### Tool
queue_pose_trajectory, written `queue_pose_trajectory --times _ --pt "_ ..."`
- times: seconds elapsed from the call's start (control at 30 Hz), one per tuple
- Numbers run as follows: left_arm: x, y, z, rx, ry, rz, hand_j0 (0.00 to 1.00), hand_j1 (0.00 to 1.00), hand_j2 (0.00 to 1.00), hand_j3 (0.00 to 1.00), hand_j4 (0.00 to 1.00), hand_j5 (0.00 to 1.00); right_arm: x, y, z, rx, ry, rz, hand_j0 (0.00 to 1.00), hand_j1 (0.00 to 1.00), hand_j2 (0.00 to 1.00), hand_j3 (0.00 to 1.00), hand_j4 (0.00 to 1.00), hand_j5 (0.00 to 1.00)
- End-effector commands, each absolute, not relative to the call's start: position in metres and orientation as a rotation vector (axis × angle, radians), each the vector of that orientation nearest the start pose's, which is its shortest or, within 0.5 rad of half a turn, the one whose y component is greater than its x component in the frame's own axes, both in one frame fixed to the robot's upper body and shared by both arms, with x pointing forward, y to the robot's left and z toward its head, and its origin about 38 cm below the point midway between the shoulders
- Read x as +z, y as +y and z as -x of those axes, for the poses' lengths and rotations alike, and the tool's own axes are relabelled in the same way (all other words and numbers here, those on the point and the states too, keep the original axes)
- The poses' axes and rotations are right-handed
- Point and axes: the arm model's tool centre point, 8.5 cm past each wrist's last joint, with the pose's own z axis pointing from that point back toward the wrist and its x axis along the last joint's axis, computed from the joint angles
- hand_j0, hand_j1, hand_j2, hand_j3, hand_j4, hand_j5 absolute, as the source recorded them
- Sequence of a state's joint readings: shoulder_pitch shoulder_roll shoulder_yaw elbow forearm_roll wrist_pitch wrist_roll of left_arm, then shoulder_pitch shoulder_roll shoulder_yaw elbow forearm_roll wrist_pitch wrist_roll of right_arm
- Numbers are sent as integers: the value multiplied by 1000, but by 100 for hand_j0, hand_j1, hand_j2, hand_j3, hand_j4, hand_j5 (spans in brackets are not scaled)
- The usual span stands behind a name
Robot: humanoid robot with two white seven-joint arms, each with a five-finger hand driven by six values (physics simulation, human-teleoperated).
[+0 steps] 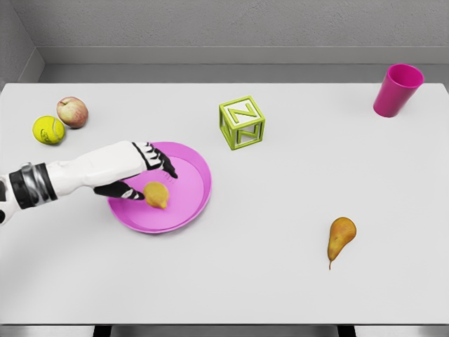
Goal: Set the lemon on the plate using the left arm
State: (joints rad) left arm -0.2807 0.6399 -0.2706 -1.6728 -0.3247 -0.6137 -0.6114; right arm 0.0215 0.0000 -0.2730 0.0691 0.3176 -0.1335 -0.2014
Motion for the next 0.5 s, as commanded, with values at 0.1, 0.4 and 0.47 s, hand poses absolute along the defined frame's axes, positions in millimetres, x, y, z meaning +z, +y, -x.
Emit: queue_pose_trajectory --times 0.1,0.4,0.47 --pt "205 271 -381 -1869 -1711 -245 100 100 100 100 100 100 -257 -281 22 40 -48 266 100 100 100 100 100 100" --pt "173 375 -410 -1550 -1547 -322 100 100 100 100 100 100 -257 -281 22 40 -48 265 100 100 100 100 100 100" --pt "170 389 -409 -1542 -1506 -336 100 100 100 100 100 100 -257 -281 22 40 -48 265 100 100 100 100 100 100"
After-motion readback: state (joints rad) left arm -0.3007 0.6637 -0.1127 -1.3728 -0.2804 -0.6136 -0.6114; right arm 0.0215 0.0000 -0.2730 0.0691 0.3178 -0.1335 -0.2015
